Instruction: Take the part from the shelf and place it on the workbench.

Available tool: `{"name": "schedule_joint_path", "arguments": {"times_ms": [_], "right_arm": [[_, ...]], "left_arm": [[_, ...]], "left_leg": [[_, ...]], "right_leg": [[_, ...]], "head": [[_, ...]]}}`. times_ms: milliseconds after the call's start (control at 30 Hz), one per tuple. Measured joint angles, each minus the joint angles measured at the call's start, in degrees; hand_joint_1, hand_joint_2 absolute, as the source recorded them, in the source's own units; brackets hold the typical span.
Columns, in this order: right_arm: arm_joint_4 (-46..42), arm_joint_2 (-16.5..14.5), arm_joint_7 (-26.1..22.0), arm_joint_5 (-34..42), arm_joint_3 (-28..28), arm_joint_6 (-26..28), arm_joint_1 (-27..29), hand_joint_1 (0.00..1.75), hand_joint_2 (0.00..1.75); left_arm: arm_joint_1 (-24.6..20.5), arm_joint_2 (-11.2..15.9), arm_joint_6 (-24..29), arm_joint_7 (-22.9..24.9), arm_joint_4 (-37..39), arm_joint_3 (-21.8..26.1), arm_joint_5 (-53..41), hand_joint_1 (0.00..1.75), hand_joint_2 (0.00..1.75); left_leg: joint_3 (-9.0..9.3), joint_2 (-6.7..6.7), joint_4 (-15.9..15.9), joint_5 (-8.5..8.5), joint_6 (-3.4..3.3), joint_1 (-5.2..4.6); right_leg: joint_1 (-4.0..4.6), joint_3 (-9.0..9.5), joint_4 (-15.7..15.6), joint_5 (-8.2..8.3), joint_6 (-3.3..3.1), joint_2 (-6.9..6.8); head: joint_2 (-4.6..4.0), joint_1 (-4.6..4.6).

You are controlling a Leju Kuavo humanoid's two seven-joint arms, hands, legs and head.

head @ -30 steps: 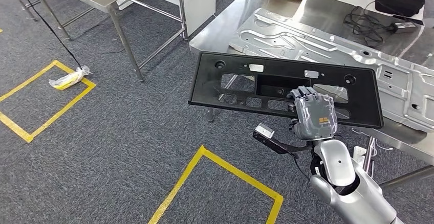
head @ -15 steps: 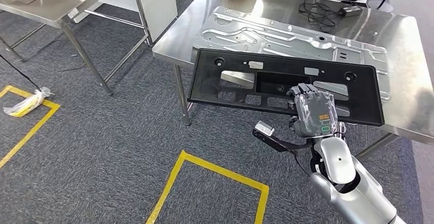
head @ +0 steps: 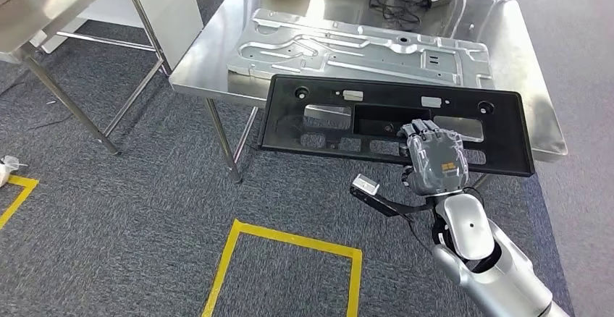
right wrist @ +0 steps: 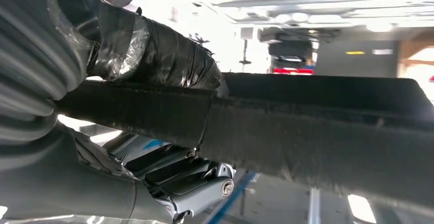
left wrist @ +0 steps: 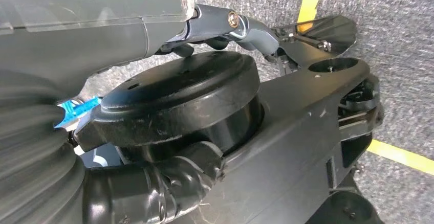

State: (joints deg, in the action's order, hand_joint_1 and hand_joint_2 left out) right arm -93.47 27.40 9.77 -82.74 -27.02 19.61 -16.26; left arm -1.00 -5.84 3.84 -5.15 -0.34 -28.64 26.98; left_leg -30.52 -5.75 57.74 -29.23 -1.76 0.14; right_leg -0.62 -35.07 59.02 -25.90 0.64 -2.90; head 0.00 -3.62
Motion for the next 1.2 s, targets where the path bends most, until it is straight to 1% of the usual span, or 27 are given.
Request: {"name": "schedule_joint_path", "arguments": {"times_ms": [33, 67, 100, 167, 200, 233, 267, 300, 367, 400, 433, 467, 567, 633, 700, 733, 767, 833, 867, 900, 933, 1000, 1033, 1067, 1100, 1133, 1200], "right_arm": [[0.0, 0.0, 0.2, -0.4, 0.0, 0.1, 0.0, 1.75, 1.75], [0.0, 0.0, 0.5, -0.8, 0.0, 0.2, 0.0, 1.75, 1.75], [0.0, 0.0, 0.7, -1.3, -0.1, 0.4, 0.0, 1.75, 1.75], [0.0, -0.2, 1.0, -2.1, -0.1, 0.9, 0.0, 1.75, 1.75], [0.0, -0.2, 1.0, -2.4, -0.2, 1.2, 0.0, 1.75, 1.75], [0.0, -0.3, 1.1, -2.7, -0.3, 1.4, 0.0, 1.75, 1.75], [0.0, -0.4, 1.1, -2.9, -0.4, 1.5, 0.0, 1.75, 1.75], [0.0, -0.4, 1.1, -3.0, -0.5, 1.6, 0.1, 1.75, 1.75], [0.0, -0.4, 1.0, -3.1, -0.7, 1.8, 0.1, 1.75, 1.75], [0.0, -0.4, 1.0, -3.1, -0.8, 1.8, 0.0, 1.75, 1.75], [0.0, -0.4, 1.0, -3.1, -0.9, 1.9, 0.0, 1.75, 1.75], [0.0, -0.4, 1.0, -3.2, -1.0, 1.9, -0.1, 1.75, 1.75], [0.0, -0.4, 0.8, -3.3, -1.3, 1.9, -0.2, 1.75, 1.75], [0.1, -0.5, 0.6, -3.4, -1.5, 1.8, -0.5, 1.75, 1.75], [0.2, -0.5, 0.5, -3.3, -1.6, 1.7, -0.8, 1.75, 1.75], [0.2, -0.5, 0.4, -3.3, -1.6, 1.6, -1.0, 1.75, 1.75], [0.2, -0.5, 0.4, -3.2, -1.7, 1.5, -1.2, 1.75, 1.75], [0.4, -0.5, 0.4, -3.0, -2.1, 1.3, -1.4, 1.75, 1.75], [0.5, -0.5, 0.4, -3.0, -2.3, 1.2, -1.4, 1.75, 1.75], [0.6, -0.5, 0.4, -3.0, -2.4, 1.1, -1.4, 1.75, 1.75], [0.7, -0.5, 0.3, -3.0, -2.6, 1.0, -1.4, 1.75, 1.75], [0.8, -0.5, 0.3, -2.9, -2.7, 1.0, -1.6, 1.75, 1.75], [0.8, -0.5, 0.3, -2.8, -2.8, 1.0, -1.7, 1.75, 1.75], [0.8, -0.5, 0.3, -2.7, -2.9, 1.0, -1.8, 1.75, 1.75], [0.9, -0.5, 0.3, -2.7, -2.9, 1.0, -1.9, 1.75, 1.75], [0.9, -0.5, 0.3, -2.6, -3.0, 1.0, -1.9, 1.75, 1.75], [1.0, -0.5, 0.3, -2.5, -3.0, 0.9, -1.9, 1.75, 1.75]], "left_arm": [[0.0, 0.0, 0.0, 0.0, 0.0, -0.1, 0.1, 0.00, 1.75], [0.0, 0.0, 0.0, 0.0, 0.0, -0.2, 0.1, 0.00, 1.75], [0.0, 0.1, 0.0, 0.0, 0.0, -0.4, 0.1, 0.00, 1.75], [0.0, 0.1, 0.0, -0.1, 0.0, -0.7, 0.1, 0.00, 1.75], [0.0, 0.1, 0.0, -0.2, 0.0, -0.8, 0.2, 0.00, 1.75], [-0.1, 0.1, -0.1, -0.2, 0.0, -0.9, 0.2, 0.00, 1.75], [-0.1, 0.1, -0.1, -0.2, 0.0, -1.0, 0.2, 0.00, 1.75], [-0.2, 0.2, -0.1, -0.2, 0.0, -1.1, 0.2, 0.00, 1.75], [-0.2, 0.2, -0.1, -0.2, 0.0, -1.2, 0.2, 0.00, 1.75], [-0.1, 0.2, -0.2, -0.2, 0.1, -1.2, 0.3, 0.00, 1.75], [-0.1, 0.2, -0.2, -0.2, 0.1, -1.3, 0.3, 0.00, 1.75], [-0.1, 0.1, -0.3, -0.2, 0.1, -1.4, 0.3, 0.00, 1.75], [-0.2, 0.1, -0.5, -0.3, 0.2, -1.6, 0.3, 0.00, 1.75], [-0.3, 0.1, -0.5, -0.4, 0.2, -1.7, 0.4, 0.00, 1.75], [-0.4, 0.1, -0.6, -0.6, 0.2, -2.0, 0.5, 0.00, 1.75], [-0.4, 0.1, -0.6, -0.6, 0.2, -2.2, 0.6, 0.00, 1.75], [-0.4, 0.0, -0.6, -0.7, 0.2, -2.3, 0.6, 0.00, 1.75], [-0.3, 0.0, -0.6, -0.8, 0.2, -2.5, 0.7, 0.00, 1.75], [-0.3, 0.0, -0.6, -0.8, 0.2, -2.6, 0.7, 0.00, 1.75], [-0.3, 0.0, -0.6, -0.8, 0.2, -2.6, 0.8, 0.00, 1.75], [-0.3, 0.0, -0.6, -0.8, 0.2, -2.6, 0.8, 0.00, 1.75], [-0.3, 0.0, -0.6, -0.9, 0.2, -2.7, 0.9, 0.00, 1.75], [-0.3, 0.0, -0.6, -0.9, 0.2, -2.7, 1.1, 0.00, 1.75], [-0.3, 0.0, -0.6, -1.0, 0.2, -2.8, 1.2, 0.00, 1.75], [-0.3, 0.0, -0.6, -1.0, 0.2, -2.9, 1.4, 0.00, 1.75], [-0.3, 0.1, -0.6, -1.0, 0.2, -3.0, 1.5, 0.00, 1.75], [-0.3, 0.1, -0.5, -1.0, 0.2, -3.2, 1.8, 0.00, 1.75]], "left_leg": [[0.09, -0.23, 0.0, -0.21, 0.30, 0.00], [0.07, 0.27, 0.4, -0.70, 0.58, 0.05], [-0.39, 1.30, 1.7, -1.69, 0.81, 0.12], [-3.15, 4.09, 7.7, -5.05, 1.09, 0.29], [-5.17, 4.89, 11.8, -6.75, 1.15, 0.31], [-6.84, 5.27, 15.0, -7.67, 1.18, 0.31], [-7.69, 5.39, 16.4, -7.48, 1.16, 0.31], [-7.52, 5.42, 15.7, -6.17, 1.09, 0.31], [-4.70, 5.61, 8.8, -1.89, 0.73, 0.33], [-3.26, 5.81, 5.3, -0.41, 0.55, 0.29], [-2.29, 6.00, 2.7, 0.42, 0.40, 0.31], [-1.90, 6.15, 1.5, 0.57, 0.35, 0.29], [-2.01, 6.22, 1.3, 0.75, 0.19, 0.01], [-2.09, 6.25, 1.4, 0.86, -0.40, -0.22], [-1.88, 6.14, 0.8, 1.19, -1.18, 0.05], [-1.70, 6.04, 0.5, 1.34, -1.53, 0.22], [-1.56, 5.92, 0.3, 1.46, -1.78, 0.32], [-1.51, 5.72, 0.2, 1.47, -1.98, 0.30], [-1.50, 5.66, 0.3, 1.43, -1.99, 0.30], [-1.45, 5.62, 0.3, 1.35, -1.96, 0.30], [-1.34, 5.61, 0.4, 1.22, -1.86, 0.33], [-0.94, 5.60, 0.5, 0.79, -1.47, 0.39], [-0.81, 5.59, 0.6, 0.54, -1.19, 0.31], [-0.76, 5.58, 0.7, 0.37, -0.89, 0.21], [-0.77, 5.55, 0.7, 0.24, -0.58, 0.12], [-0.76, 5.49, 0.6, 0.18, -0.30, 0.04], [-0.78, 5.40, 0.8, -0.28, 0.33, 0.09]], "right_leg": [[-0.19, 0.03, -0.1, 0.03, -0.29, 0.51], [-0.38, 0.16, -0.3, 0.10, -0.56, 0.89], [-0.56, 0.30, -0.6, 0.19, -0.91, 1.23], [-0.63, 0.45, -0.8, 0.23, -1.45, 1.72], [-0.55, 0.41, -0.7, 0.20, -1.65, 1.99], [-0.47, 0.39, -0.6, 0.14, -1.76, 2.32], [-0.40, 0.39, -0.5, 0.06, -1.82, 2.66], [-0.36, 0.41, -0.3, -0.03, -1.84, 3.02], [-0.35, 0.44, 0.1, -0.27, -1.66, 3.70], [-0.26, 0.32, 0.4, -0.38, -1.47, 4.01], [-0.15, 0.11, 0.6, -0.44, -1.23, 4.25], [-0.04, -0.13, 0.8, -0.45, -1.19, 4.40], [-0.06, -0.30, 0.6, -0.15, -1.09, 4.50], [-0.22, -0.15, 0.1, 0.19, -0.27, 4.49], [-0.36, -0.29, 0.4, -0.15, 0.39, 4.28], [-0.43, -0.82, 1.7, -1.03, 0.60, 4.04], [-0.53, -2.00, 4.3, -2.54, 0.80, 3.75], [-0.67, -5.55, 11.8, -6.05, 1.20, 3.37], [-0.74, -7.08, 14.9, -6.98, 1.35, 3.30], [-0.79, -7.65, 16.0, -6.78, 1.41, 3.24], [-0.85, -7.05, 14.8, -5.47, 1.42, 3.16], [-0.93, -3.26, 7.3, -1.69, 1.29, 2.82], [-0.79, -1.46, 3.7, -0.55, 1.10, 2.67], [-0.62, -0.32, 1.4, -0.15, 0.84, 2.60], [-0.42, 0.06, 0.6, -0.47, 0.53, 2.63], [-0.23, 0.06, 0.4, -0.58, 0.19, 2.77], [-0.45, 0.32, 0.2, -0.69, -0.52, 2.95]], "head": [[0.00, 0.01], [0.00, 0.02], [0.00, 0.03], [0.00, 0.04], [0.00, 0.05], [0.00, 0.04], [0.00, 0.04], [0.00, 0.04], [0.00, 0.04], [0.00, 0.03], [0.00, 0.03], [0.00, 0.03], [0.00, 0.02], [0.00, 0.02], [0.00, 0.01], [0.00, 0.01], [0.00, 0.01], [0.00, 0.01], [0.00, 0.01], [0.00, 0.01], [0.00, 0.01], [0.00, 0.01], [0.00, 0.02], [0.00, 0.02], [0.00, 0.02], [0.00, 0.03], [0.00, 0.03]]}}
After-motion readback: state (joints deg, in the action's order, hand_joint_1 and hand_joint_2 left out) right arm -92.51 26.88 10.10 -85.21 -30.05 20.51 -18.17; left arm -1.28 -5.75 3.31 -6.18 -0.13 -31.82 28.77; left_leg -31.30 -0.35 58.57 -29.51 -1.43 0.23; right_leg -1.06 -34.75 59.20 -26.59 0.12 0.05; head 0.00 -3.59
